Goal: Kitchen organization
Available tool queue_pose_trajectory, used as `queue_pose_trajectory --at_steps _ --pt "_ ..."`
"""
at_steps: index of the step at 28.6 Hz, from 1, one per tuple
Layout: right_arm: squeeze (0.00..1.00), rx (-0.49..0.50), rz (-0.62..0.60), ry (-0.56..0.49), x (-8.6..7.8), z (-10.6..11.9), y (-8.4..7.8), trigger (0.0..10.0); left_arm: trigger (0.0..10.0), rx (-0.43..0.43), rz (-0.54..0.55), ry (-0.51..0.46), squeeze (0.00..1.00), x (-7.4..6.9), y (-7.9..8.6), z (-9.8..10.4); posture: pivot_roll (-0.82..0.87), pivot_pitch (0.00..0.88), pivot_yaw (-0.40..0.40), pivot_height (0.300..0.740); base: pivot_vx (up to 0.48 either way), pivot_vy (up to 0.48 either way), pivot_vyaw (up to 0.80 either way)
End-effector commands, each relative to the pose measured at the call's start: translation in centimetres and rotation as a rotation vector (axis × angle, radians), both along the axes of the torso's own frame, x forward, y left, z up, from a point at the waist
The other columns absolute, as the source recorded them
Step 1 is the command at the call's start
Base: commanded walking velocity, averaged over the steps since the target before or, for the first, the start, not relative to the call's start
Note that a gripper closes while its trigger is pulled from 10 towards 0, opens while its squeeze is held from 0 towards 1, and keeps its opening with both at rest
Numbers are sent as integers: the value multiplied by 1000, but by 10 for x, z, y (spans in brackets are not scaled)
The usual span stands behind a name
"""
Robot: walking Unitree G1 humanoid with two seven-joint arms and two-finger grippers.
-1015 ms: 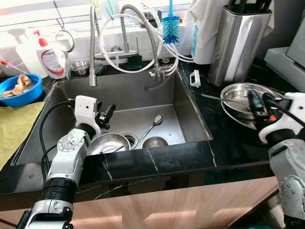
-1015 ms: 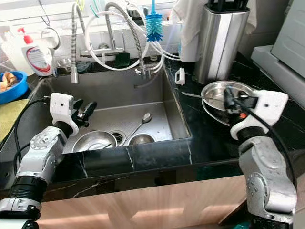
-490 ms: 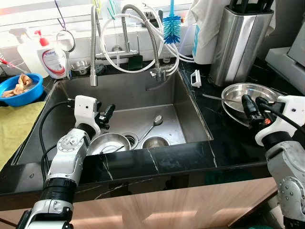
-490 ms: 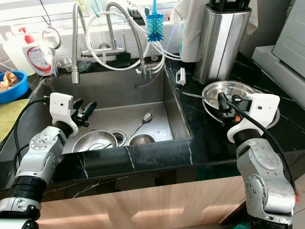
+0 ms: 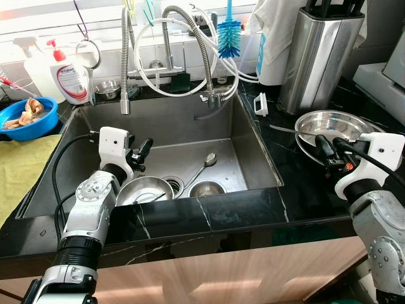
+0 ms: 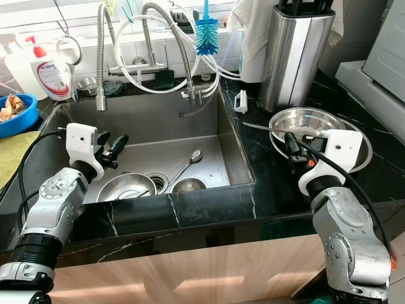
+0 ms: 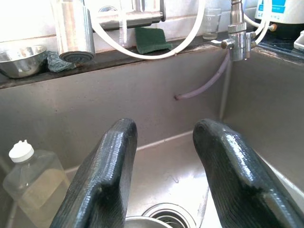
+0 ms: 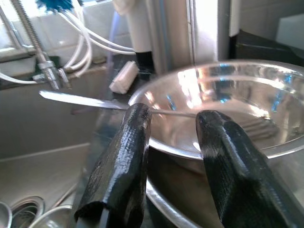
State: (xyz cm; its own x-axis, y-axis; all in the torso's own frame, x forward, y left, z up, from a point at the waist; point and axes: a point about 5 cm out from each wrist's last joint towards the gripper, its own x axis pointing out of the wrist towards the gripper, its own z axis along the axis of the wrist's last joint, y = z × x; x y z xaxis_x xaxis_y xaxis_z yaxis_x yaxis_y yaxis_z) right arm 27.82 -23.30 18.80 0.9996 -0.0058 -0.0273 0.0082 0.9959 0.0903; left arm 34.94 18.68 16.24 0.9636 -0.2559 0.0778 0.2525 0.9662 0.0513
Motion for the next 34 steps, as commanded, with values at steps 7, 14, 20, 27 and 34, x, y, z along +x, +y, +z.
queue_pose_trajectory --at_steps 7,14,20,27,34 --pt "0 -3 -111 69 -1 -9 -17 10000 10000 14 7 -9 0 0 3 4 -71 0 64 740 0 0 0" --pt "0 -3 -154 49 -1 -2 -24 10000 10000 12 10 -14 0 0 3 5 -73 0 67 740 0 0 0" --pt "0 -4 -190 -7 1 11 -29 10000 10000 10 12 -20 0 1 3 7 -73 0 67 740 0 0 0" --pt "0 11 -201 -58 1 21 -29 10000 10000 9 16 -22 0 1 4 7 -72 0 68 740 0 0 0" --pt "0 -66 14 -235 2 50 6 10000 10000 7 19 -26 0 1 4 8 -75 0 69 740 0 0 0"
